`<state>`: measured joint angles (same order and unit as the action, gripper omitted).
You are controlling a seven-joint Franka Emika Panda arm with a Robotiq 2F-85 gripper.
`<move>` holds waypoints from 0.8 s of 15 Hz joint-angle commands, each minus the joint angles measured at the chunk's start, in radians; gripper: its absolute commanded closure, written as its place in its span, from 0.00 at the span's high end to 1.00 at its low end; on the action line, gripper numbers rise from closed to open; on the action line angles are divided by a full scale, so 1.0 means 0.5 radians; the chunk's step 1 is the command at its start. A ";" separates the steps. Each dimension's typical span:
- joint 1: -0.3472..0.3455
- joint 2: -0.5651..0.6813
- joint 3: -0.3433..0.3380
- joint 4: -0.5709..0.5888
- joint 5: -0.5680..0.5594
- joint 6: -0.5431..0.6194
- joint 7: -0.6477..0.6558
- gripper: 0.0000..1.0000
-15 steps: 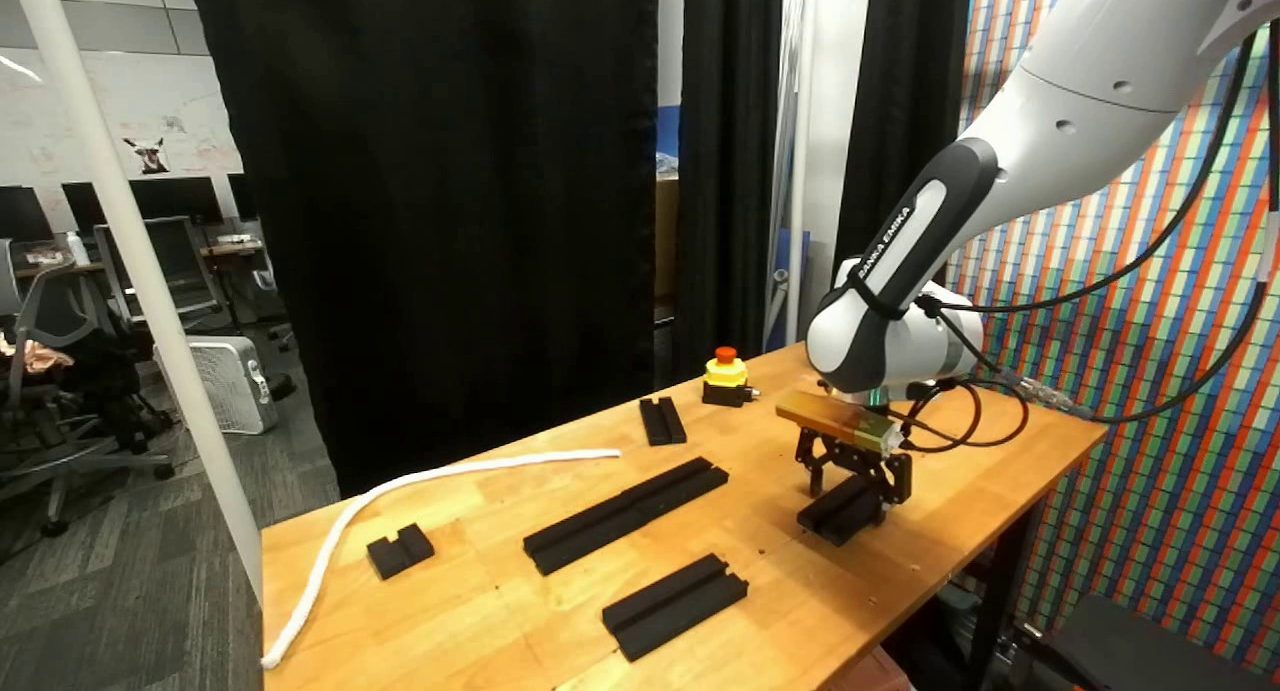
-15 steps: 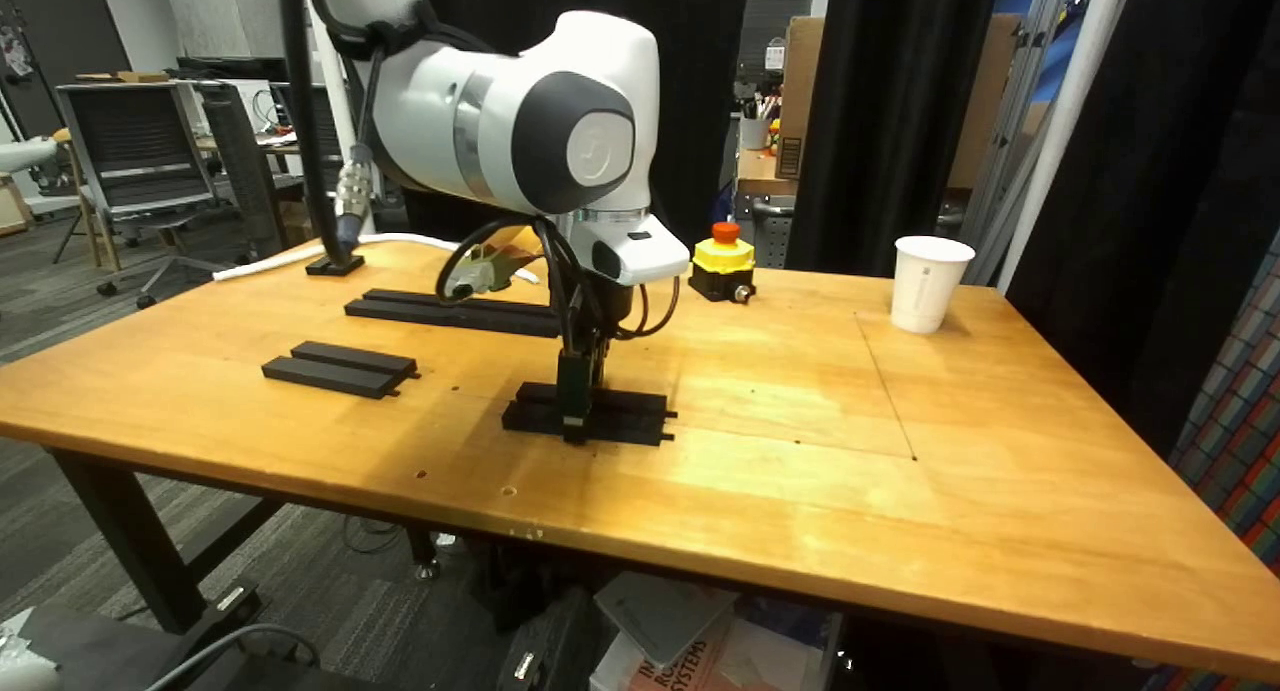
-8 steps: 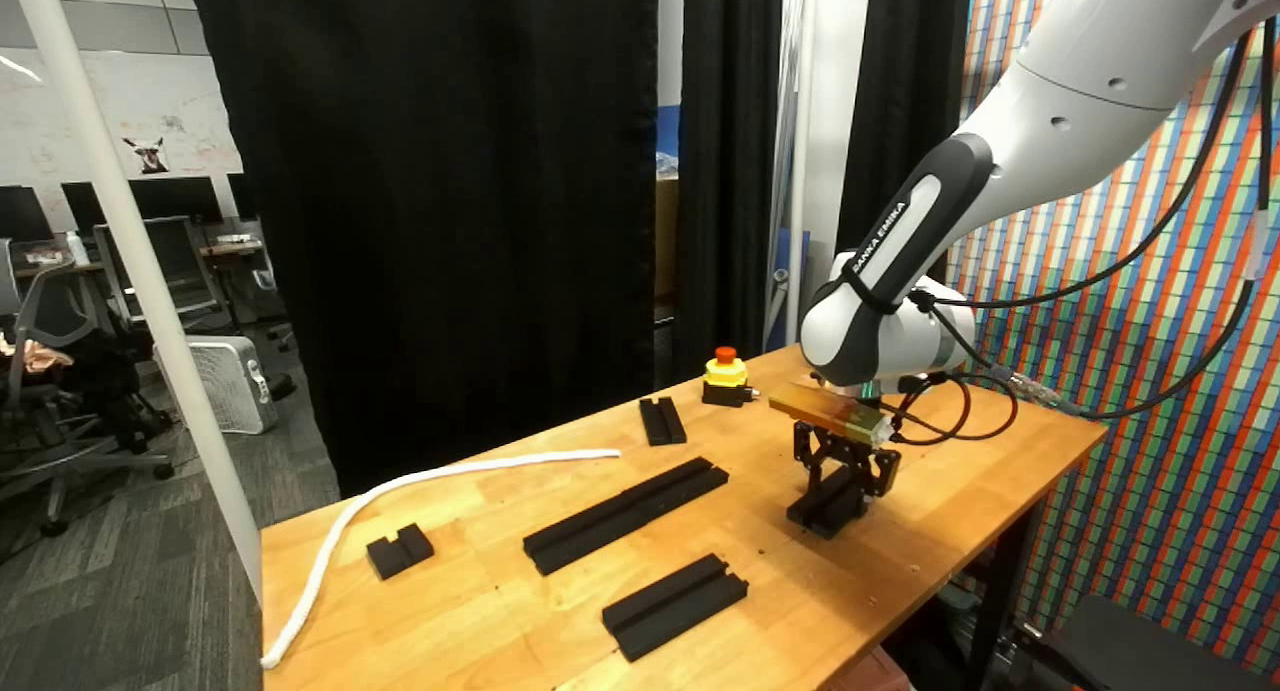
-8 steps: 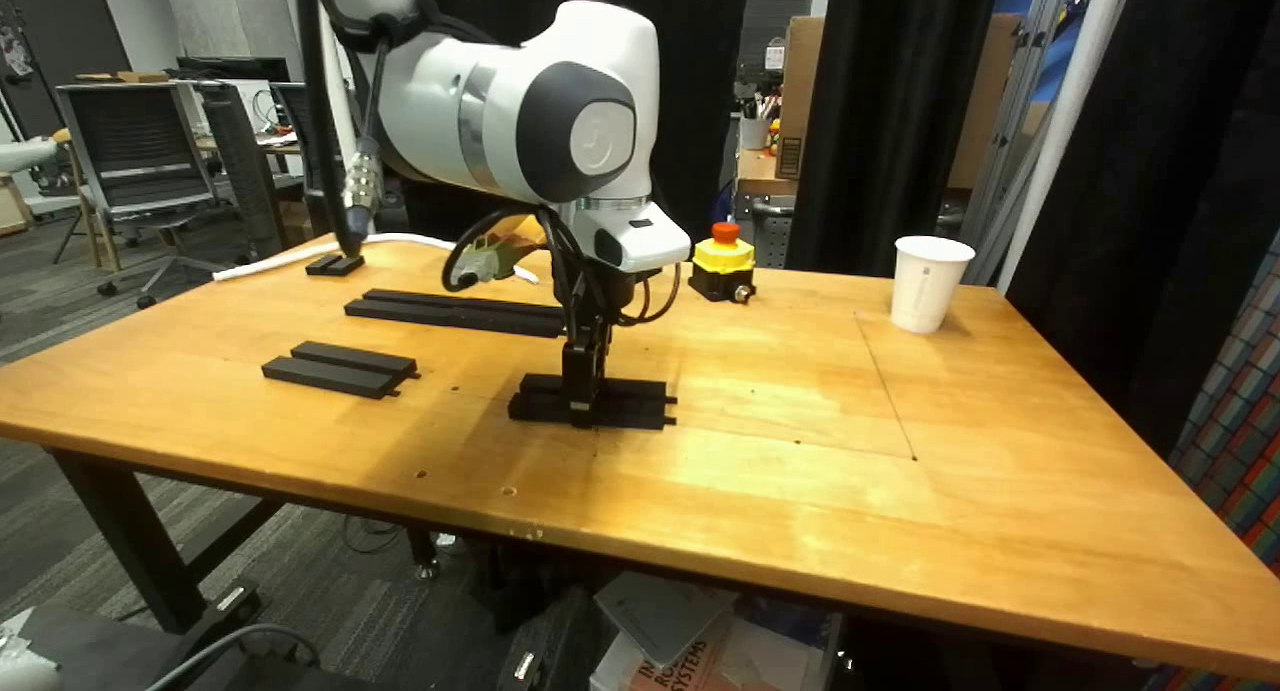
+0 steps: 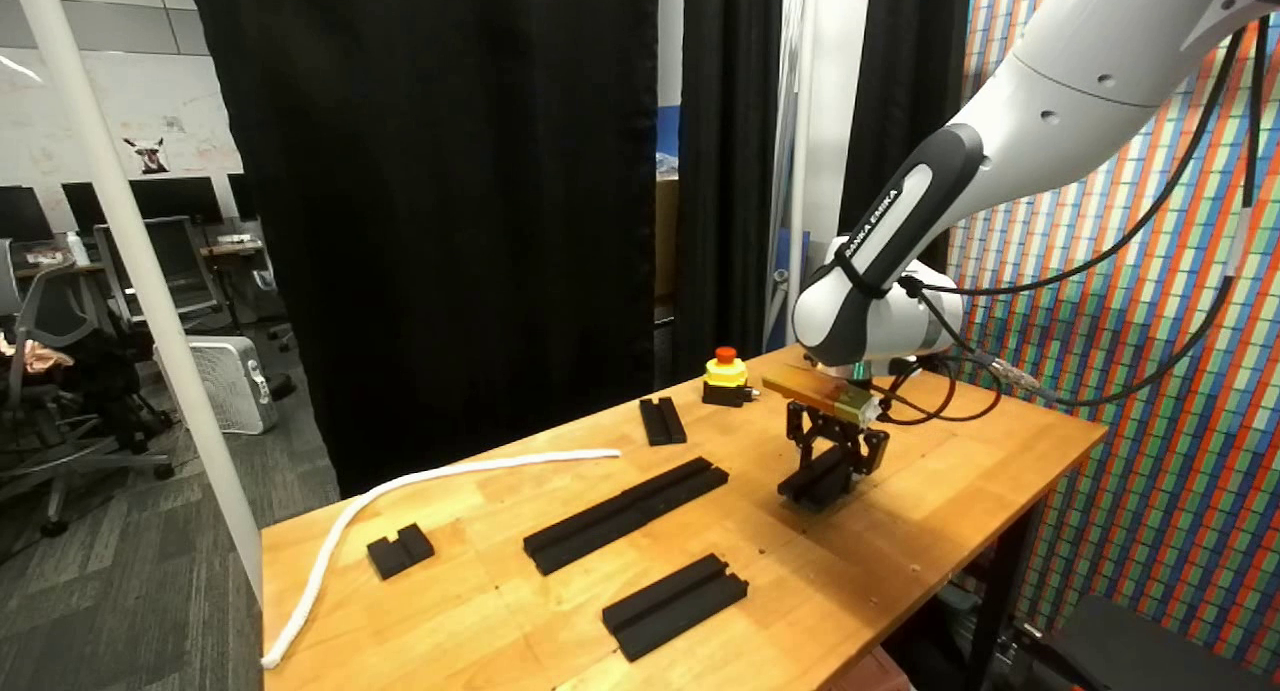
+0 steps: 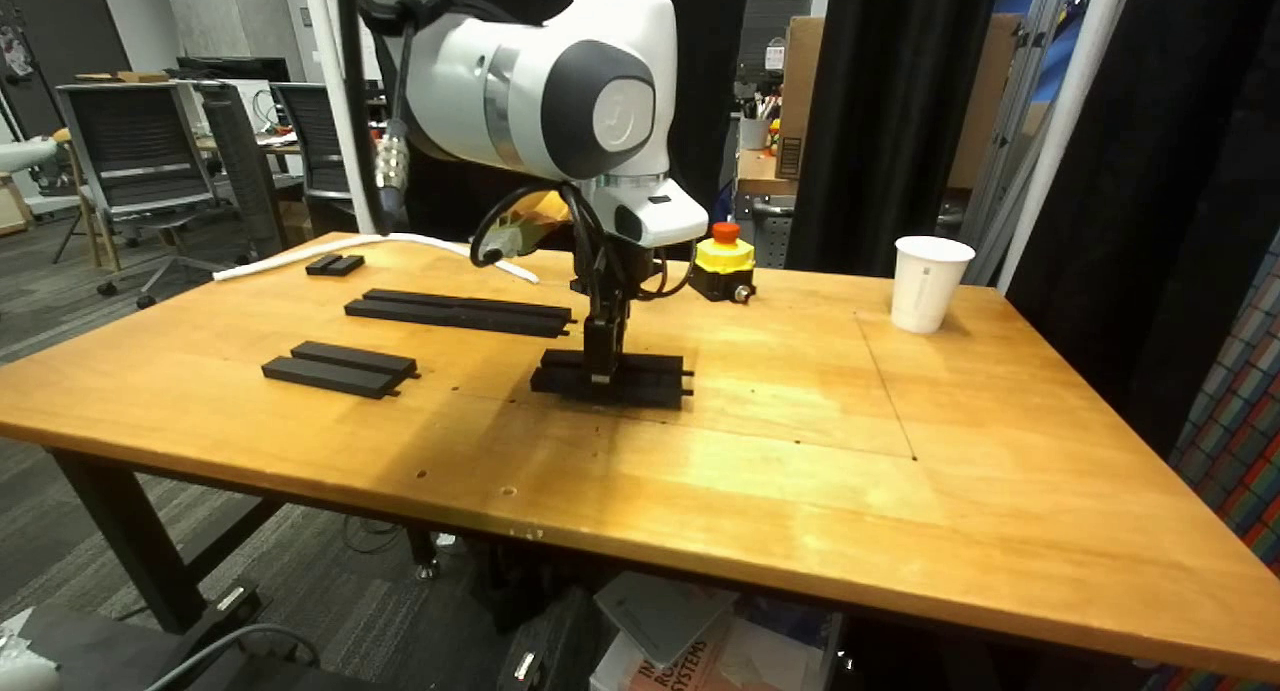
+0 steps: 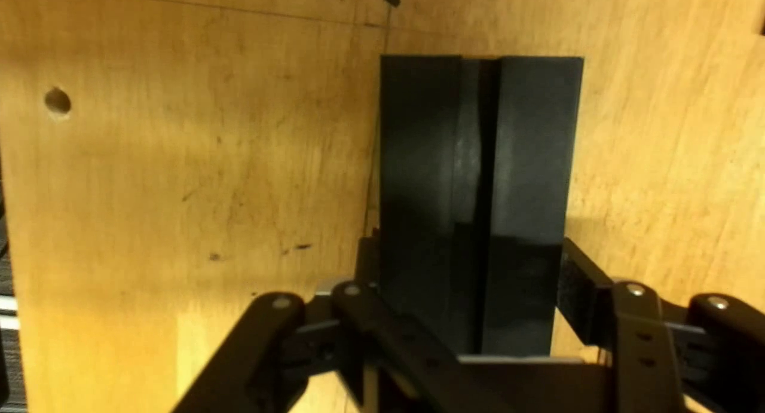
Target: Arrange the black objects on the table
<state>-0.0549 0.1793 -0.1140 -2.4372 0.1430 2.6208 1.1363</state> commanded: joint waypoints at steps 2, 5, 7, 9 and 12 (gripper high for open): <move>-0.014 0.083 -0.021 0.249 0.034 -0.131 -0.023 0.45; -0.007 0.154 -0.014 0.408 0.042 -0.200 0.001 0.45; 0.000 0.199 -0.011 0.500 0.044 -0.237 0.005 0.45; 0.005 0.260 -0.001 0.604 0.065 -0.281 0.004 0.45; 0.014 0.347 0.009 0.747 0.094 -0.347 0.011 0.45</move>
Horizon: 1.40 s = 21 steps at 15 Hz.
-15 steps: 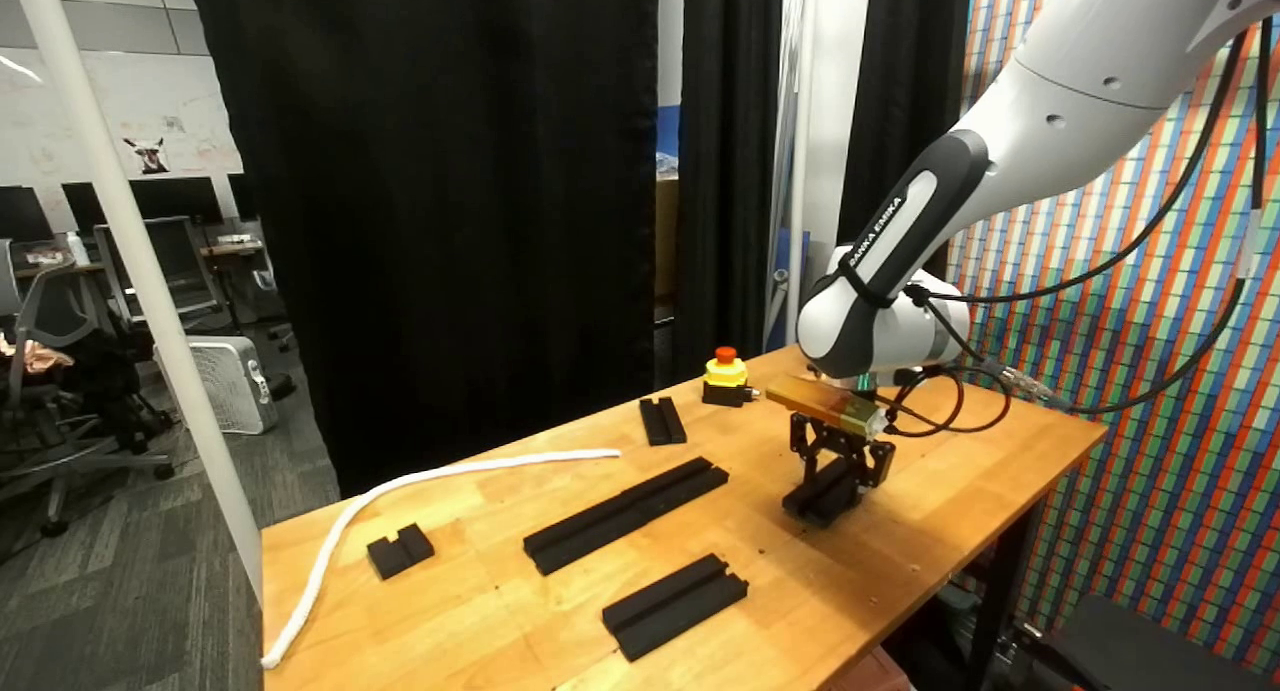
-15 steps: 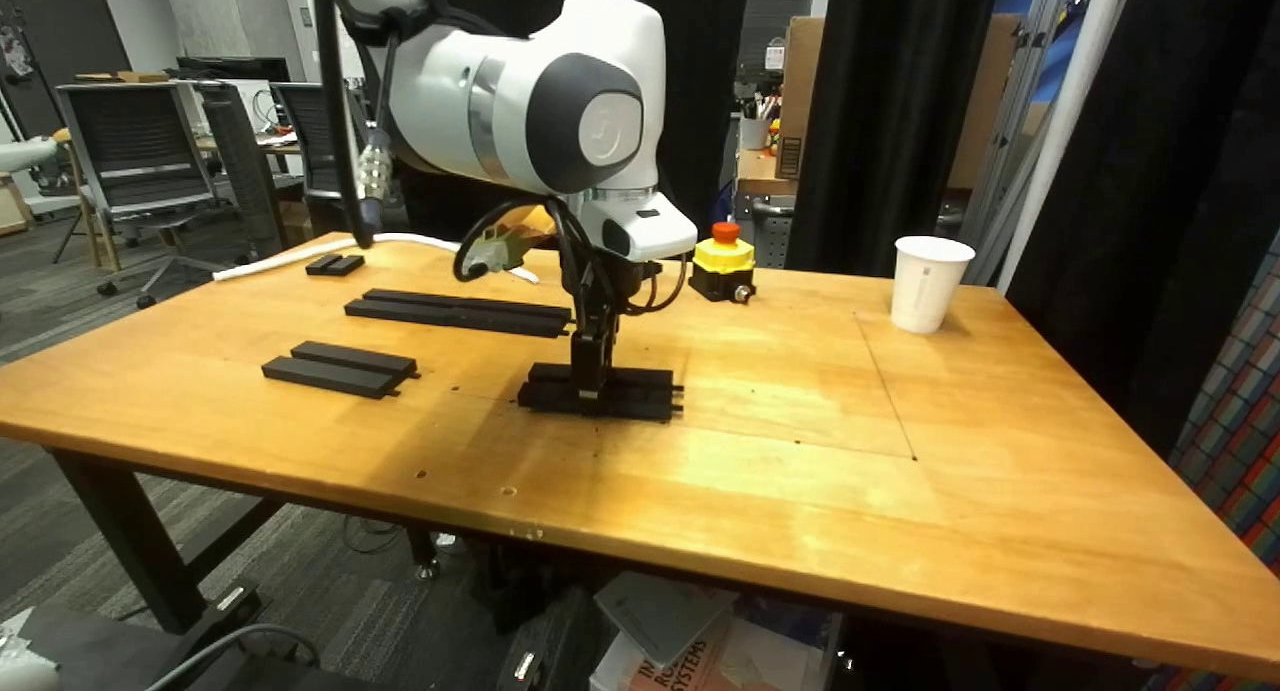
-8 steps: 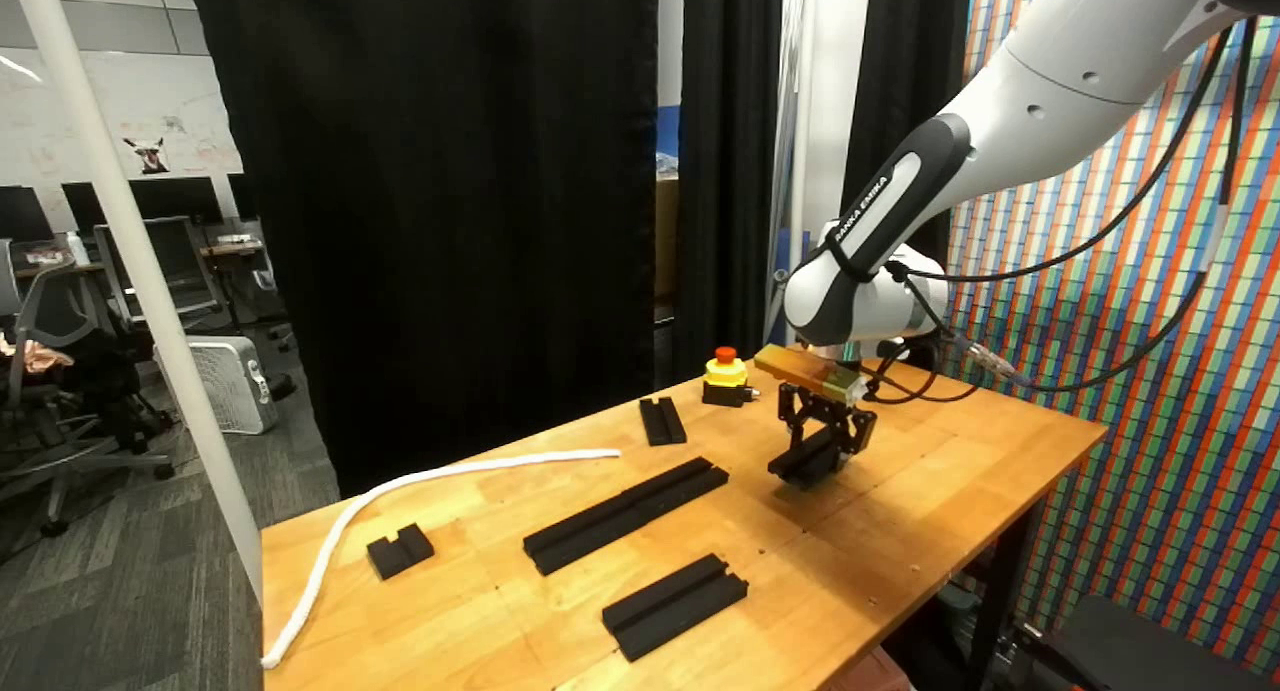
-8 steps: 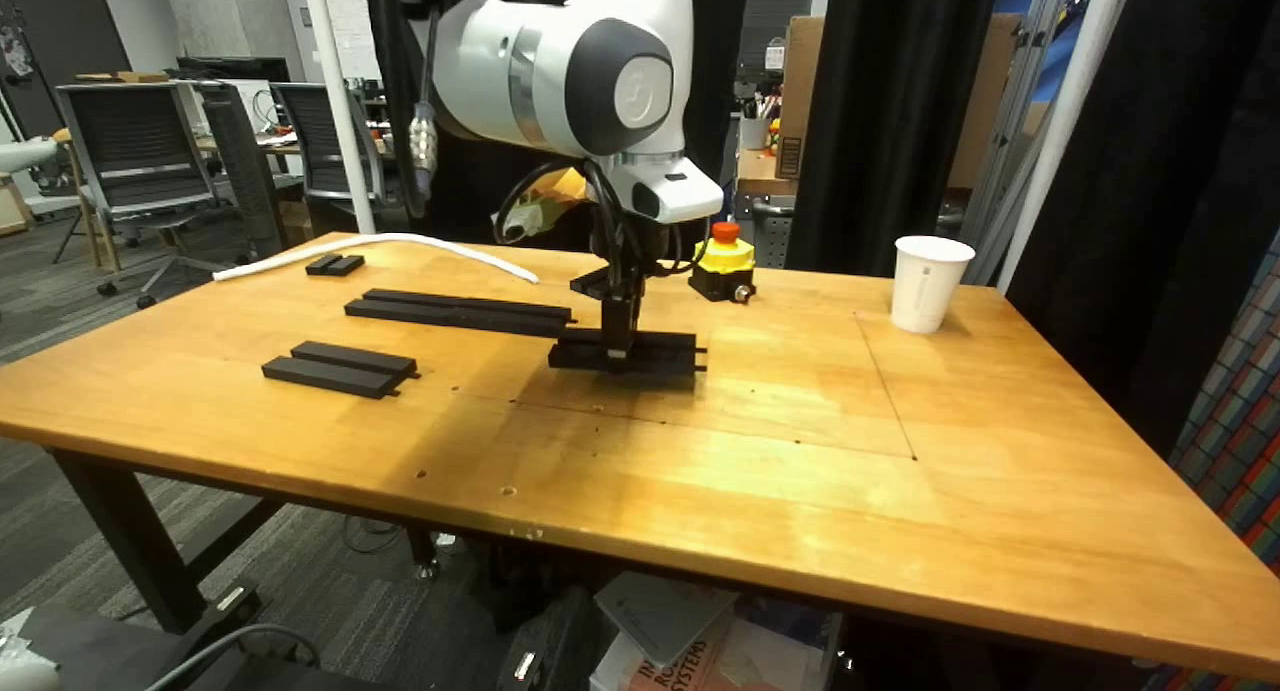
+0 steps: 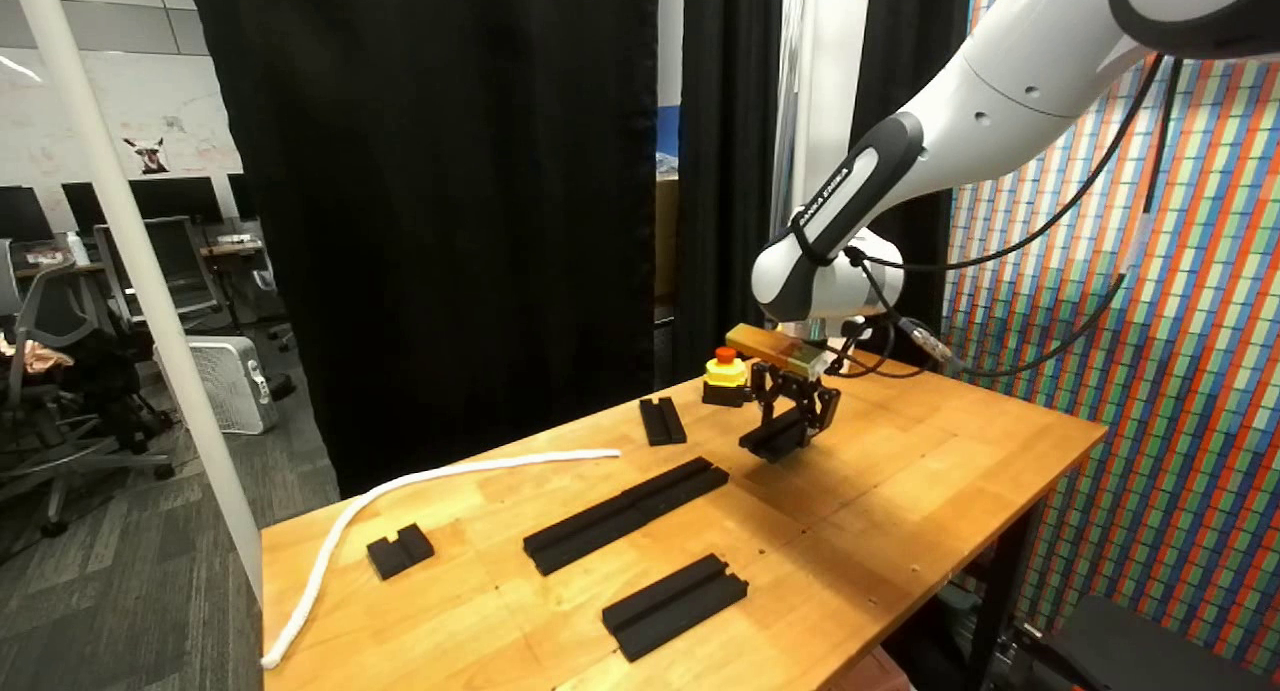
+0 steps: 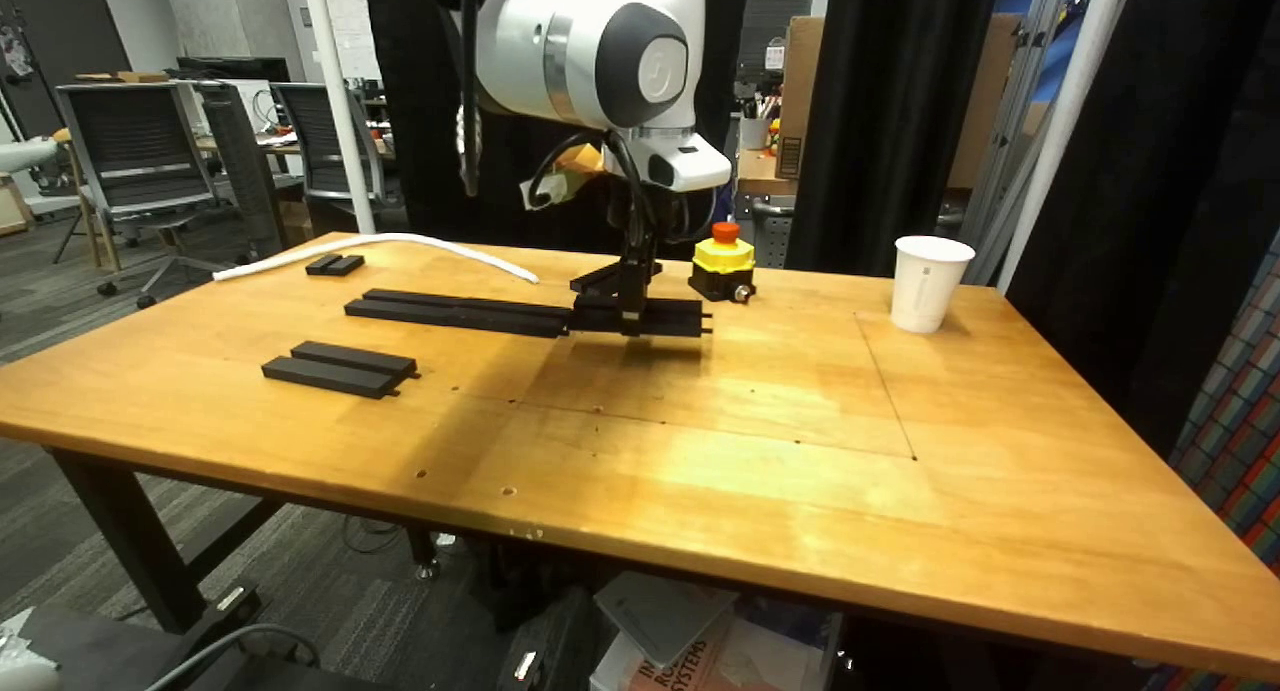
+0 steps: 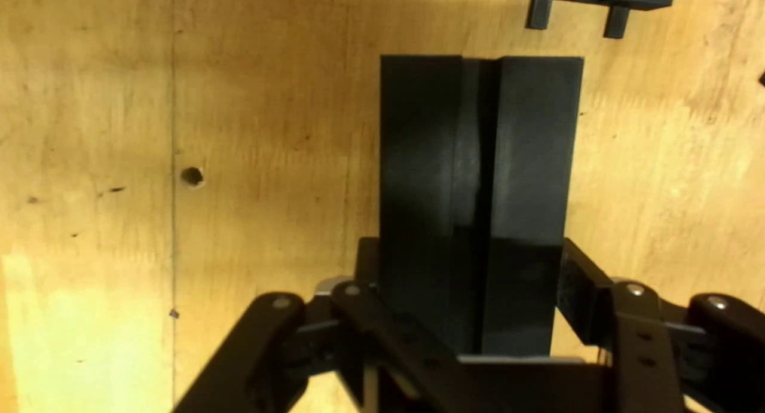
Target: Arrange the black objects on the table
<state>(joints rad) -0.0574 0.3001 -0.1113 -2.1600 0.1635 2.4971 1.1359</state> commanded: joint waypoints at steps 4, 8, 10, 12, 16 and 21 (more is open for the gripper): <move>0.047 0.219 -0.003 0.358 0.073 -0.163 0.085 0.45; 0.055 0.310 0.000 0.475 0.114 -0.194 0.132 0.45; 0.058 0.345 0.000 0.512 0.136 -0.203 0.156 0.45; 0.067 0.373 -0.006 0.536 0.133 -0.224 0.191 0.45; 0.095 0.386 -0.012 0.504 0.120 -0.231 0.279 0.45; 0.128 0.396 0.000 0.486 0.119 -0.233 0.356 0.45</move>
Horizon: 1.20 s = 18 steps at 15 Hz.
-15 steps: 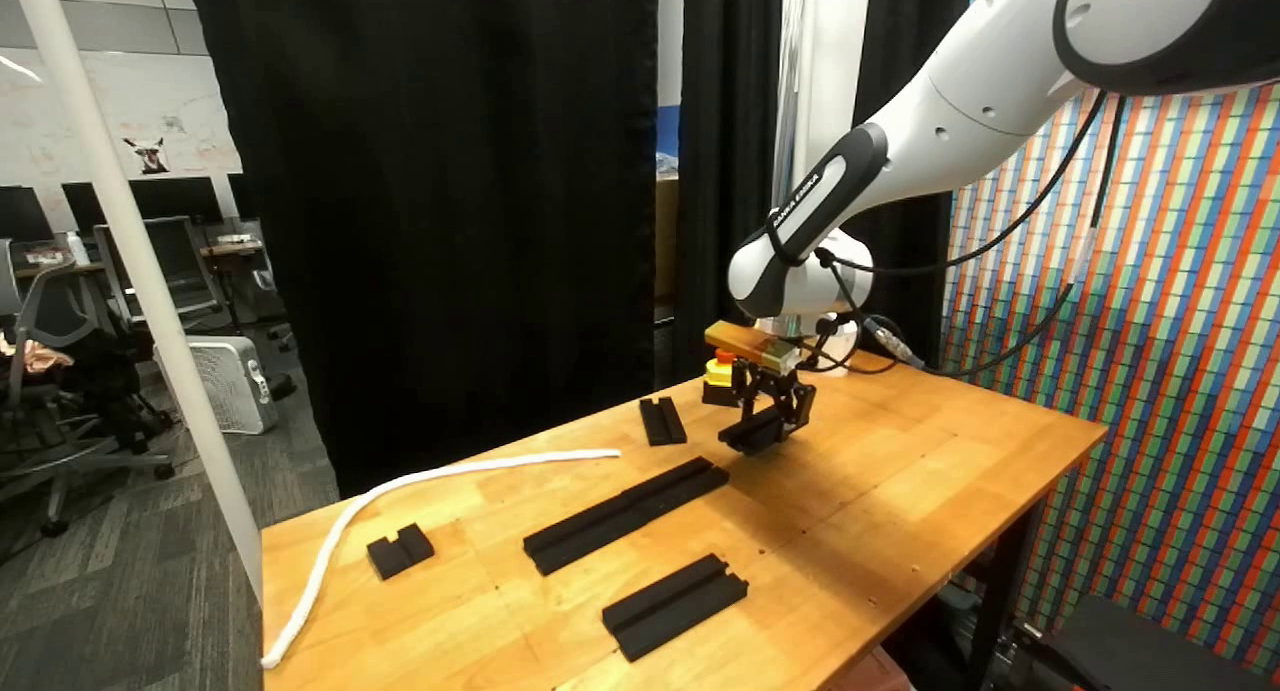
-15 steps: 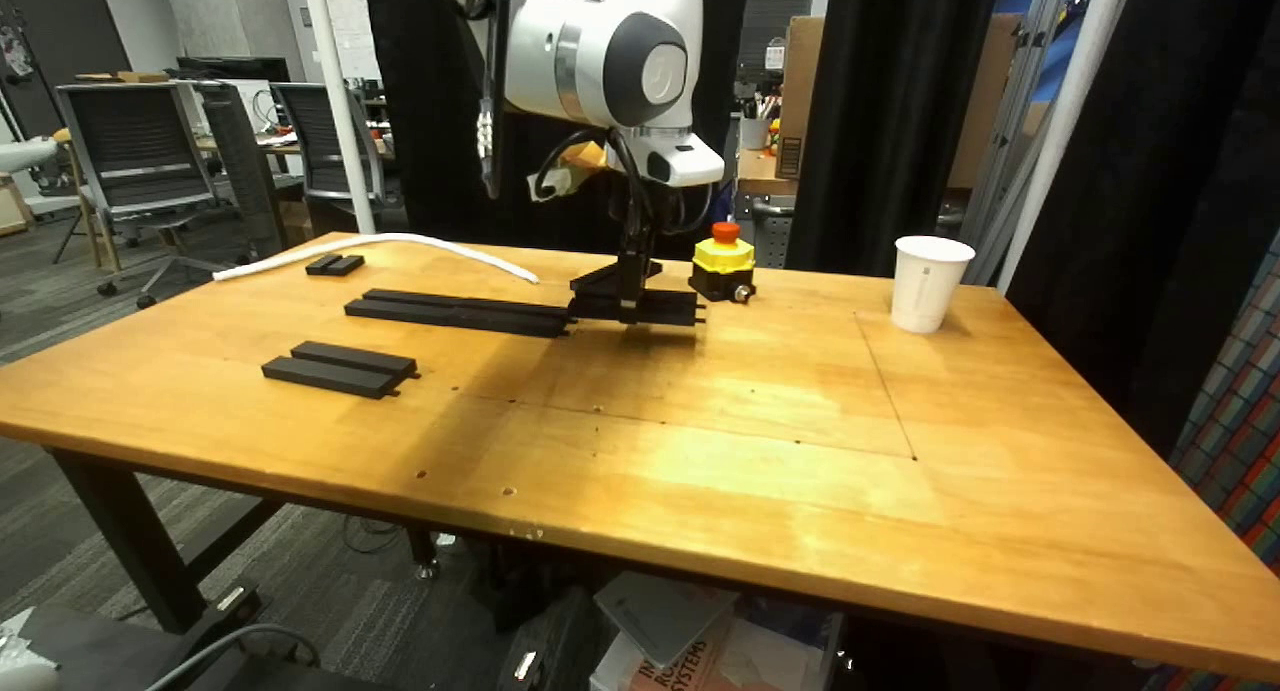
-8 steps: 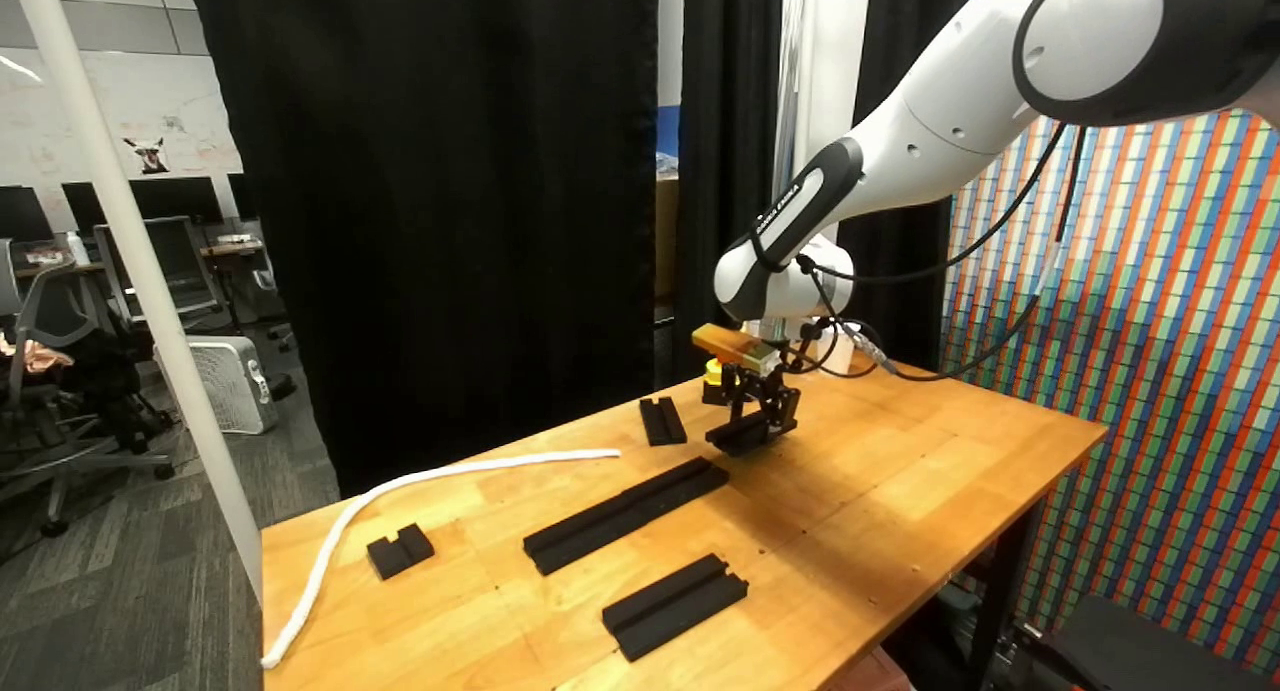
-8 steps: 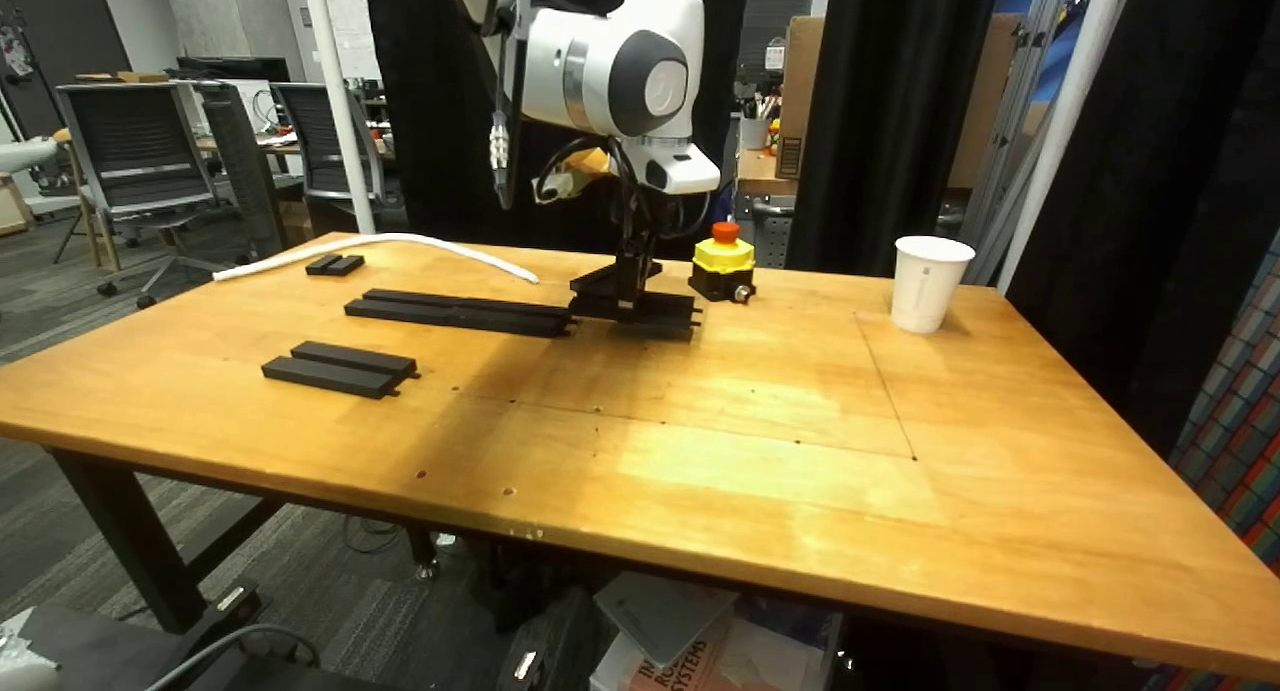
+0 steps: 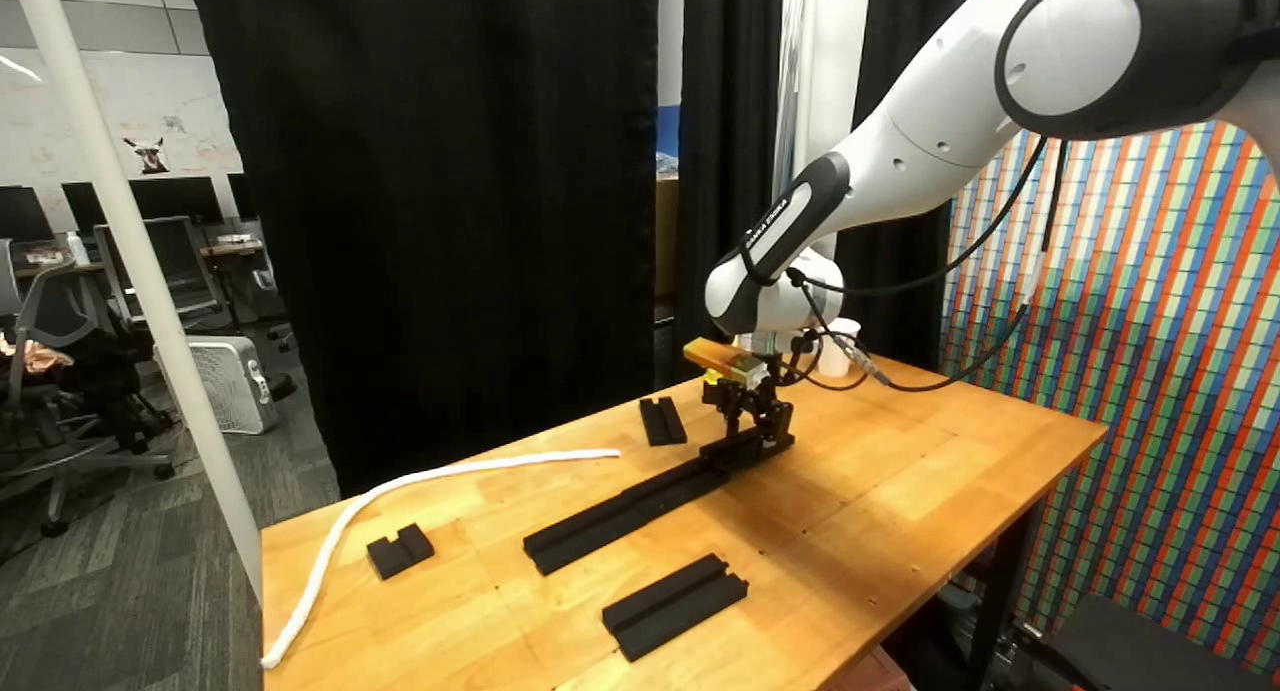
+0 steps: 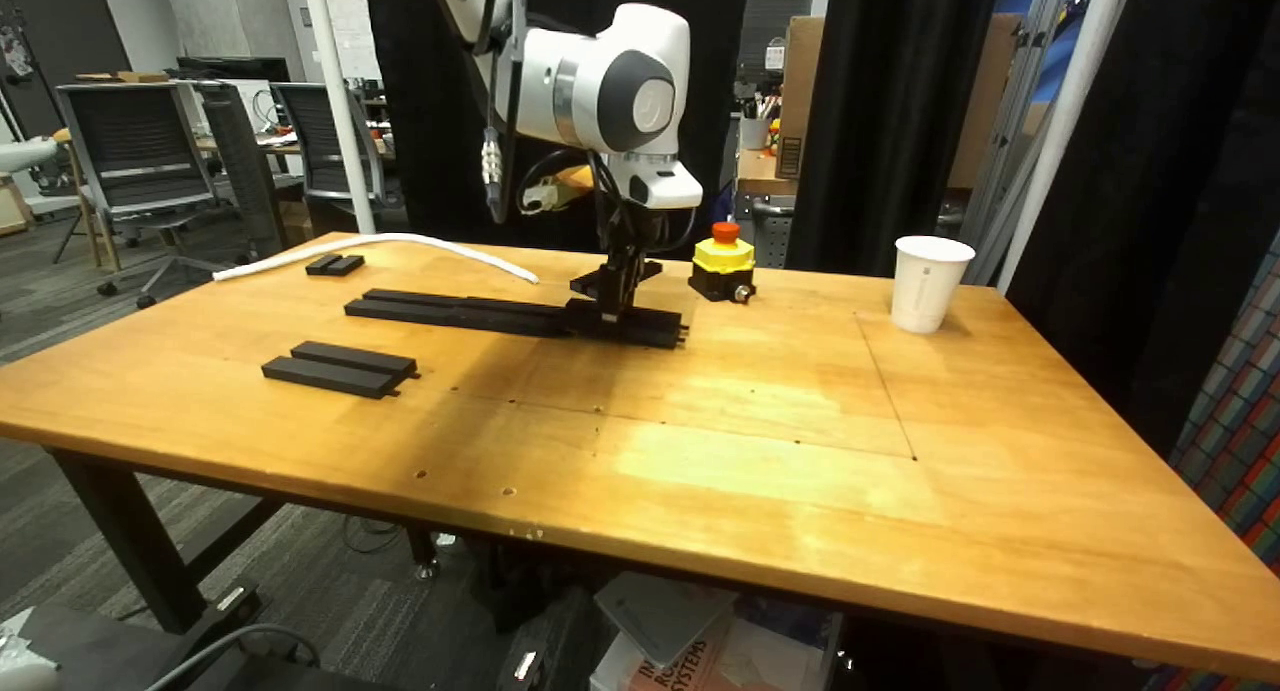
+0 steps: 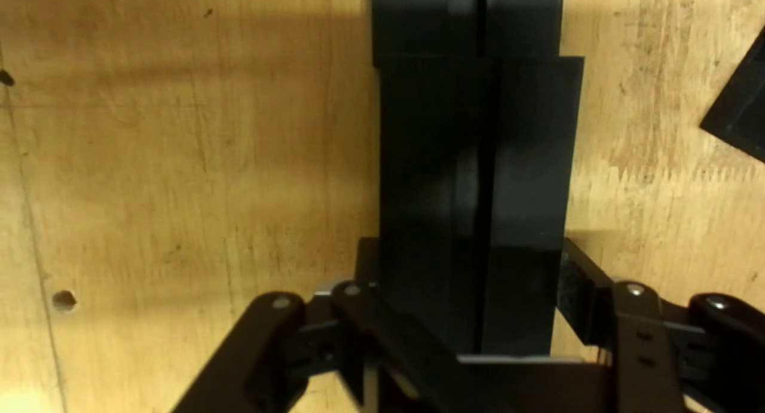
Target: Arrange the black objects on the table
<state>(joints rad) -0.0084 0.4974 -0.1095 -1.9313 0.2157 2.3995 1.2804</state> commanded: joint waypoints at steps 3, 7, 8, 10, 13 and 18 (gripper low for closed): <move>0.049 -0.001 -0.006 0.024 0.003 -0.038 0.104 0.45; 0.054 -0.016 -0.011 0.003 -0.005 -0.036 0.122 0.45; 0.053 -0.022 -0.018 -0.001 -0.013 -0.036 0.127 0.45; 0.051 -0.031 -0.031 -0.011 -0.024 -0.035 0.134 0.45; 0.042 -0.034 -0.045 -0.020 -0.026 -0.035 0.134 0.45; 0.033 -0.022 -0.052 -0.018 -0.023 -0.035 0.120 0.45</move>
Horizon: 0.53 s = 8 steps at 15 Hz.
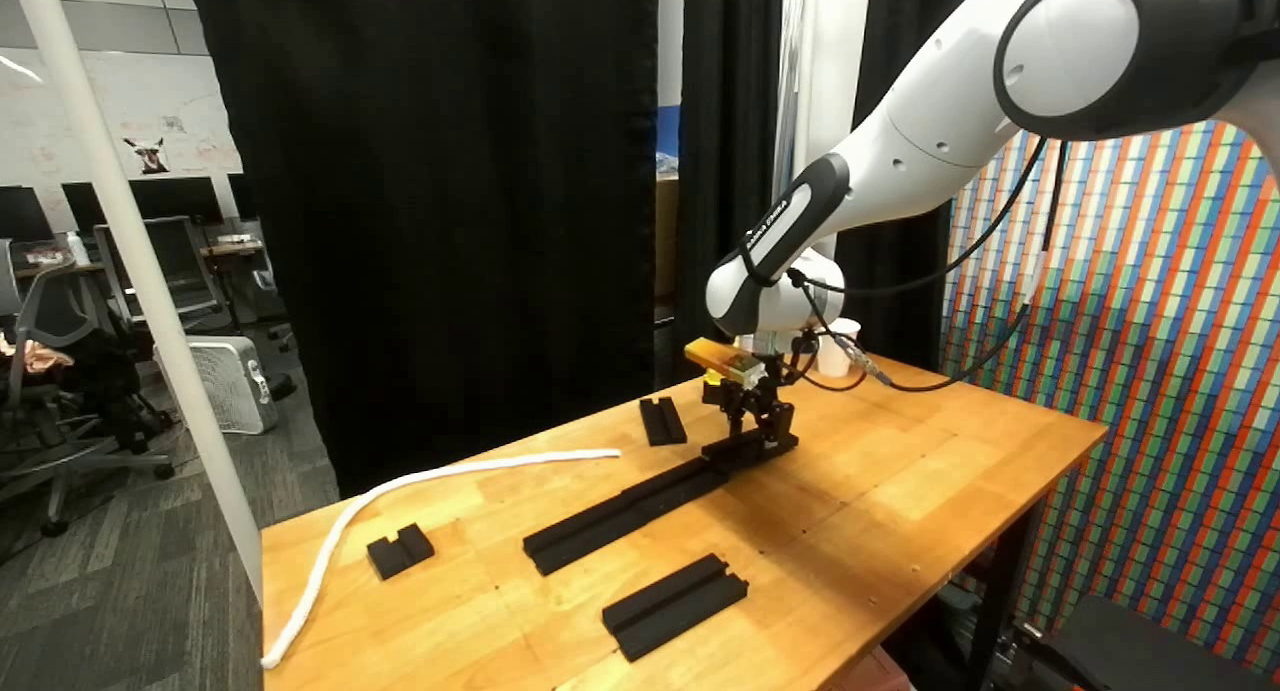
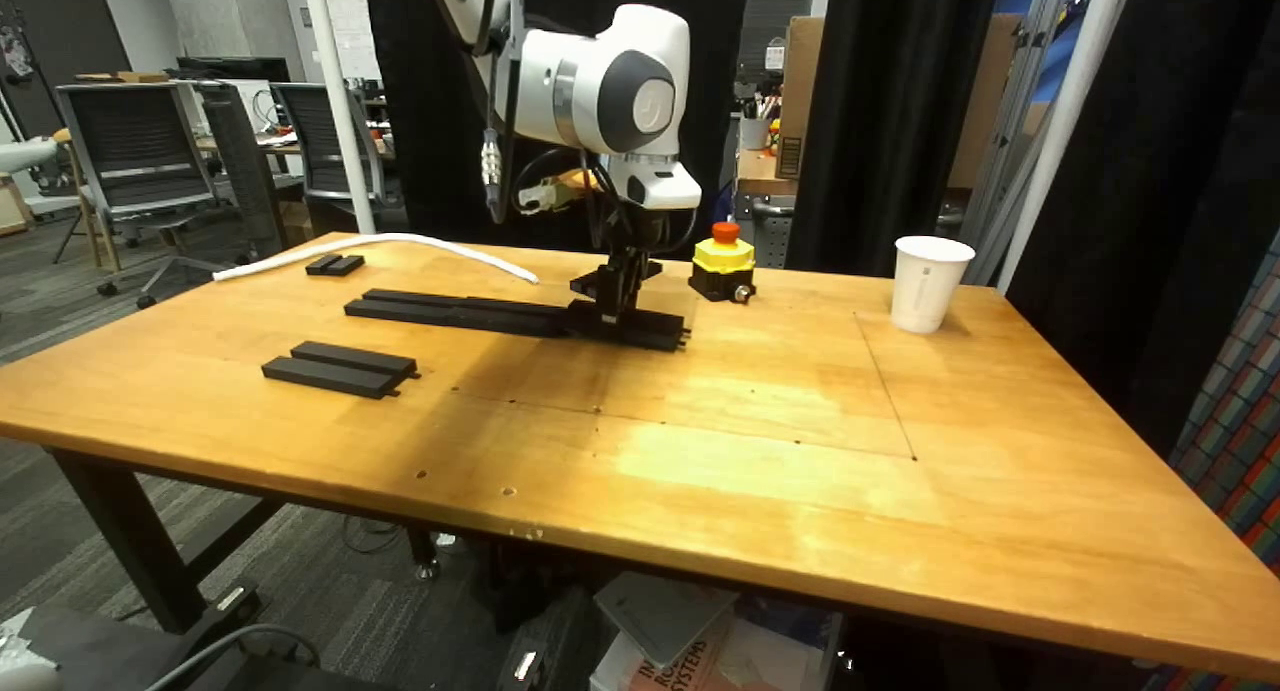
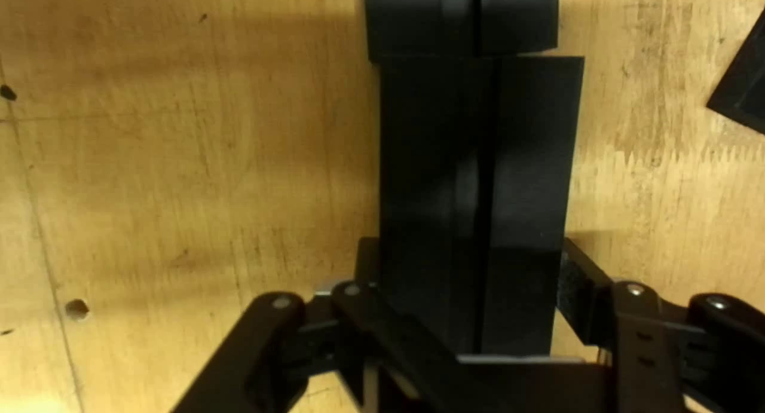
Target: Arrange the black objects on the table
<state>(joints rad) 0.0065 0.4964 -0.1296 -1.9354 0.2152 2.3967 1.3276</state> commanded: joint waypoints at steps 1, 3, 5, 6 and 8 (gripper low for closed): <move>0.002 -0.018 -0.011 -0.012 -0.022 -0.033 0.022 0.45; 0.008 -0.018 -0.012 -0.020 -0.030 -0.037 0.027 0.45; 0.006 -0.015 -0.002 -0.018 -0.023 -0.042 0.015 0.45; 0.006 -0.010 0.004 -0.010 -0.018 -0.048 0.010 0.45; 0.006 -0.003 0.012 0.006 -0.014 -0.058 0.008 0.45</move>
<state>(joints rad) 0.0065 0.4973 -0.1278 -1.9472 0.2129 2.3848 1.3275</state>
